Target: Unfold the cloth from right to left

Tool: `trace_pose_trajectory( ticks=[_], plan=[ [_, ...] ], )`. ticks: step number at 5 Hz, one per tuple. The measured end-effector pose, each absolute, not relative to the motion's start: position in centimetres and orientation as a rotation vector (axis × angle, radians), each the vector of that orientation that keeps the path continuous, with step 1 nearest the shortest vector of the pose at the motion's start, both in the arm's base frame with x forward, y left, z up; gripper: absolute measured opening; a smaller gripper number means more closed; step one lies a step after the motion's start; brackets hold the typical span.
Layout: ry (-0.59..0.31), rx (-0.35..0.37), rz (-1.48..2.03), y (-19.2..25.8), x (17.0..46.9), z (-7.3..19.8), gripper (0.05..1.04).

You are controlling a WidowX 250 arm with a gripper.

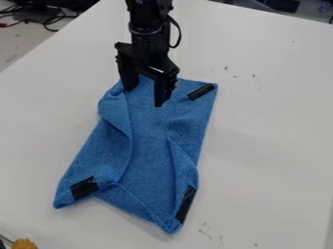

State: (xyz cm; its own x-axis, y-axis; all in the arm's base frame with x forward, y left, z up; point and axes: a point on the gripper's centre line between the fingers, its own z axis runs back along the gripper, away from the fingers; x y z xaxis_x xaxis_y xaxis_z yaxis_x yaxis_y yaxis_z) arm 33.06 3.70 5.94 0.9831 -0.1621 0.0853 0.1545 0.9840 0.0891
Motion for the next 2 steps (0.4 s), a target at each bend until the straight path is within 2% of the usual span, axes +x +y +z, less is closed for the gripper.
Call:
trace_pose_trajectory(
  ticks=[1, 2],
  plan=[
    [-0.061, 0.077, -0.155, 3.7, 32.6, 4.9, 1.001],
    [-0.050, 0.081, -0.113, 3.6, 30.6, 4.3, 1.001]
  ],
)
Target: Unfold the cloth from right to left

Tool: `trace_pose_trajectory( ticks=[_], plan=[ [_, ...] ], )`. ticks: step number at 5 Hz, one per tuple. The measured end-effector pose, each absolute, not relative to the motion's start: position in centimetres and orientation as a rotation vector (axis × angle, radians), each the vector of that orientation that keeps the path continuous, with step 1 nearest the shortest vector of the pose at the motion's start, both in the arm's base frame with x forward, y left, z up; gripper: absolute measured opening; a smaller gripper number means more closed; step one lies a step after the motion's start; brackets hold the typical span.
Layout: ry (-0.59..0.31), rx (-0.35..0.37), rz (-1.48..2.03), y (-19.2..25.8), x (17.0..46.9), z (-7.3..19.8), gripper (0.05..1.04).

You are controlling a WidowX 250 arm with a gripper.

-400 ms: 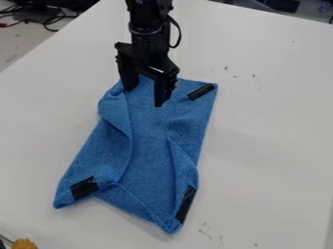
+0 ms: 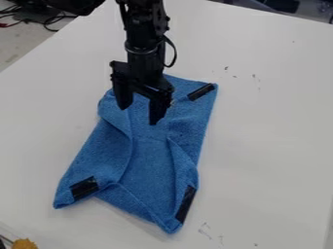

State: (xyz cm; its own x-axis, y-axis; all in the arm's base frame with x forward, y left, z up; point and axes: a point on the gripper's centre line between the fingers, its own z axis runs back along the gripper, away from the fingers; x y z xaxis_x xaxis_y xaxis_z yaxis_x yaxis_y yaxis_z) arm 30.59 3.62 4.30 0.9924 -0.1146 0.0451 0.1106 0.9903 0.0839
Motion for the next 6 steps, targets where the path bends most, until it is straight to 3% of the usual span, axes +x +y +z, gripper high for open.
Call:
trace_pose_trajectory(
  ticks=[2, 4, 6],
  plan=[
    [-0.097, 0.083, 0.040, 3.7, 24.6, 4.6, 1.001],
    [-0.079, 0.050, 0.103, 5.4, 19.8, 1.9, 1.001],
    [-0.109, 0.024, 0.115, 5.5, 19.3, 1.2, 0.946]
  ],
)
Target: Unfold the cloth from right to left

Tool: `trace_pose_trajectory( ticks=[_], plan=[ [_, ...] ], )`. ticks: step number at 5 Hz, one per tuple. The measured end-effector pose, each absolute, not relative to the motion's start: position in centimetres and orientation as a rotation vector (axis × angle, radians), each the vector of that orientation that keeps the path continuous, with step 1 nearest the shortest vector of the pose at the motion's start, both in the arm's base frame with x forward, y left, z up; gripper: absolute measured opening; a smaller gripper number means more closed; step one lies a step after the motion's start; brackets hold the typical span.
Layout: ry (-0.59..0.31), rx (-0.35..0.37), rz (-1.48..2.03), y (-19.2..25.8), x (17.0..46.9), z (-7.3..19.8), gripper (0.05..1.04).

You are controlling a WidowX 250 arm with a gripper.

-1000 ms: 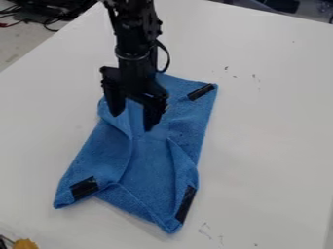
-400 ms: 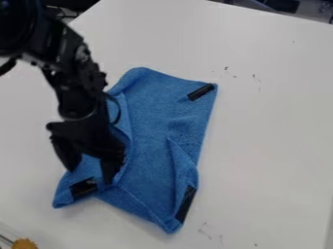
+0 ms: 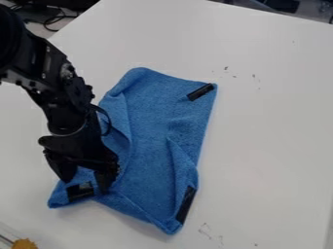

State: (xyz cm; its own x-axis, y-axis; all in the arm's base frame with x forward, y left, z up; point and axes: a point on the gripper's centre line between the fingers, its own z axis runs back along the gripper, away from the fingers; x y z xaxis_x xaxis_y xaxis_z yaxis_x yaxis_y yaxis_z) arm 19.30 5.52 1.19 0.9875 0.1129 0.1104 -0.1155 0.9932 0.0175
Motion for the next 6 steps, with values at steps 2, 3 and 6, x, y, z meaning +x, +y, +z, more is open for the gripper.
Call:
trace_pose_trajectory(
  ticks=[2, 3, 6],
  plan=[
    [-0.104, 0.033, 0.120, 5.6, 19.4, 1.2, 0.380],
    [-0.093, 0.035, 0.114, 5.5, 19.6, 1.2, 0.209],
    [-0.118, 0.135, 0.150, 5.8, 21.3, 7.0, 0.052]
  ],
)
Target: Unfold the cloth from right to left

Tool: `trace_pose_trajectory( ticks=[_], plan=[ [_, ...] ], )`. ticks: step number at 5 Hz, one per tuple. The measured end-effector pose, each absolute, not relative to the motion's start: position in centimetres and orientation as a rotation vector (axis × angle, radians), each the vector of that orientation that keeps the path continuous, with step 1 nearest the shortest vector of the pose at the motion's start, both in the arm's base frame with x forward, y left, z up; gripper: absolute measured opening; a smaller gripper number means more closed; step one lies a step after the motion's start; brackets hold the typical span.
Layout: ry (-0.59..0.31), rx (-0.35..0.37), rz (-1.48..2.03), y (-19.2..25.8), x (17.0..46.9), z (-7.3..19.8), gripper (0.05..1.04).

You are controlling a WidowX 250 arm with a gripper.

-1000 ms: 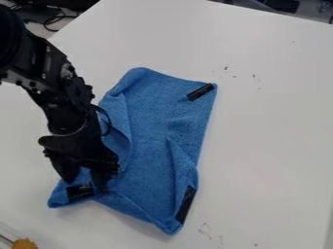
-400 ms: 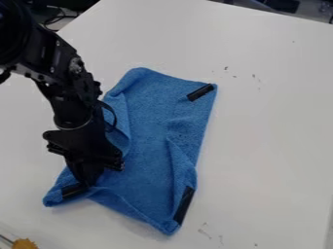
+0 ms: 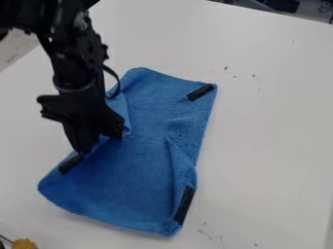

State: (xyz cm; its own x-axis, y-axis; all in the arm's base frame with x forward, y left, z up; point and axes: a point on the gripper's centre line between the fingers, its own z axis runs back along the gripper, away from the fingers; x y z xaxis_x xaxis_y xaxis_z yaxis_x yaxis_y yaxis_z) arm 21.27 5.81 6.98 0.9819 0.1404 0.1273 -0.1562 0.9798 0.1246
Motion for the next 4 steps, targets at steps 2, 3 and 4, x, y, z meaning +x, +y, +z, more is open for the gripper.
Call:
trace_pose_trajectory(
  ticks=[2, 3, 4],
  plan=[
    [-0.140, 0.122, 0.227, 11.8, 22.0, 6.4, 0.052],
    [-0.127, 0.070, 0.287, 14.4, 21.7, 4.0, 0.052],
    [-0.127, 0.031, 0.377, 15.8, 20.7, 2.3, 0.052]
  ],
)
